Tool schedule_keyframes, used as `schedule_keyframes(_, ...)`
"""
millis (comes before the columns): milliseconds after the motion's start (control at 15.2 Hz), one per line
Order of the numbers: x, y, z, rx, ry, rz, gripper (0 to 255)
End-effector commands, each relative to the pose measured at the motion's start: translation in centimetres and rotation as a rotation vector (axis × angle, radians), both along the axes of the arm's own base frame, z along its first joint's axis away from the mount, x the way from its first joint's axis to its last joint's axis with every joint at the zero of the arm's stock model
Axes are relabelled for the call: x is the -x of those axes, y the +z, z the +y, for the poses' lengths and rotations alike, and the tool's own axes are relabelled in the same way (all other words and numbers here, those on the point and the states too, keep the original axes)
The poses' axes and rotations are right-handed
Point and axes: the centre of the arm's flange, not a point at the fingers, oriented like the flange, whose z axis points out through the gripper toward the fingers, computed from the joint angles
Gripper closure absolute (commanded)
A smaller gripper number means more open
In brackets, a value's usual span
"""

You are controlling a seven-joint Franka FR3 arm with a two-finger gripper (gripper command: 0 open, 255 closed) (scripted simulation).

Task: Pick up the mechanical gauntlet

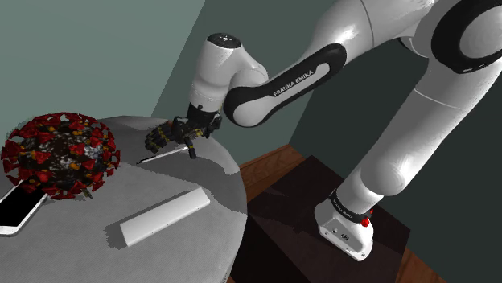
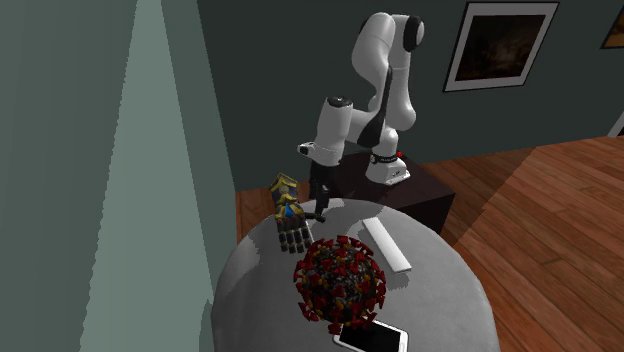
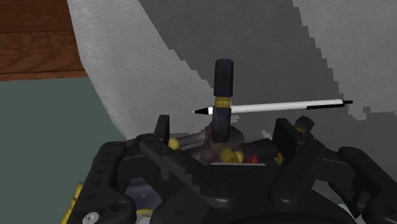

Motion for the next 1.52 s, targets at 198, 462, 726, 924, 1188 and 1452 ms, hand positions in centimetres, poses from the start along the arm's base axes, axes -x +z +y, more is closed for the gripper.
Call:
schedule_keyframes(198, -0.3, -2.5, 0.6, -0.001, -0.001, -0.005, 0)
schedule_keyframes(462, -0.3, -3.9, 0.6, -0.001, -0.001, -0.005, 0)
schedule_keyframes(726, -0.4, -3.8, 0.7, -0.001, -0.001, -0.005, 255)
schedule_keyframes(924, -0.4, -3.8, 0.7, -0.001, -0.001, -0.005, 255)
schedule_keyframes(1188, -0.3, -3.3, 0.6, -0.001, -0.001, -0.005, 255)
schedule_keyframes(1452, -0.3, -1.2, 0.6, -0.001, -0.001, -0.005, 255)
